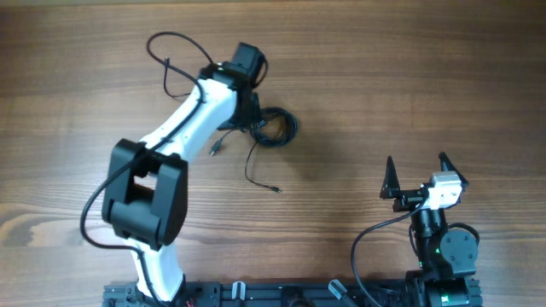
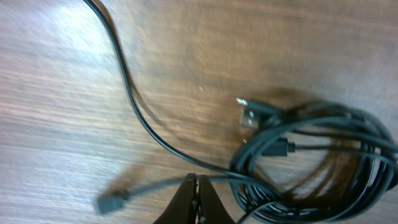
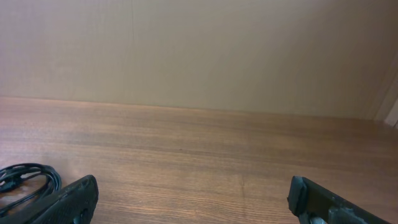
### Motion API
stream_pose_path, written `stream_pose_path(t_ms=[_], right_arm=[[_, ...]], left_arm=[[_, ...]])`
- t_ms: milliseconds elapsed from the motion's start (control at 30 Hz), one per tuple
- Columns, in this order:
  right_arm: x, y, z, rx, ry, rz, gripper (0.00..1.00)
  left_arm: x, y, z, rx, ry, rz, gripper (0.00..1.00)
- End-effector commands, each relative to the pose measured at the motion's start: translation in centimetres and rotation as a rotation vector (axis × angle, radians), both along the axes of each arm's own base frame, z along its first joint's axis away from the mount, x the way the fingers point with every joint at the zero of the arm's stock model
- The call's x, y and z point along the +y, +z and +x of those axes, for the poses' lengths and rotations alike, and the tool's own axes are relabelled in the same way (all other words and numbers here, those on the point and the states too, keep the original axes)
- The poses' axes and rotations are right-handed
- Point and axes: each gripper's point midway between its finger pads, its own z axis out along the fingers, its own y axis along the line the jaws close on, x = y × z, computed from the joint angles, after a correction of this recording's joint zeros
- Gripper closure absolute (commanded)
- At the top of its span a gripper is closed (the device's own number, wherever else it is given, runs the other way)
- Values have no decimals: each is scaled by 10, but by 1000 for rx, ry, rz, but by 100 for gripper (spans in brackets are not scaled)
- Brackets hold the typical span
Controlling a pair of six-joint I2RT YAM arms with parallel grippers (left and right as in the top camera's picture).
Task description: Untangle cables
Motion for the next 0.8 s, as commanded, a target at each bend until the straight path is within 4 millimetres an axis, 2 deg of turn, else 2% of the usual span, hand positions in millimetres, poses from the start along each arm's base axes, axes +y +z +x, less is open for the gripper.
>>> stream_pose_path(t_ms=[0,67,200,267,333,400,467,500,767], right_arm=[[-4,3,0,-11,-21,19,0],[-4,3,0,-11,-21,20,0],[-3,3,0,-11,-13,28,0],[8,1,-1,-2,52,60,0],[28,2,-4,12,168,154,0],[42,4,-8,37,253,300,0],[44,3,-8,79,259,497,0],[44,3,-8,87,259,535,0],[68,11,-19,108,411,499,0]], left_arm=[[-5,7,5,0,-33,-106,95],[-17,9,6,10,-45,-195,91],[-34,11,3,21,-84,-272,65],[-37,11,2,18,-120,-262,57],[-39,8,1,18,-166,-245,49],[-40,5,-1,26,-174,-240,50],[-40,0,0,34,-170,-239,53],[-41,-3,1,35,-170,-239,54],[-44,-41,5,79,-168,-227,56]])
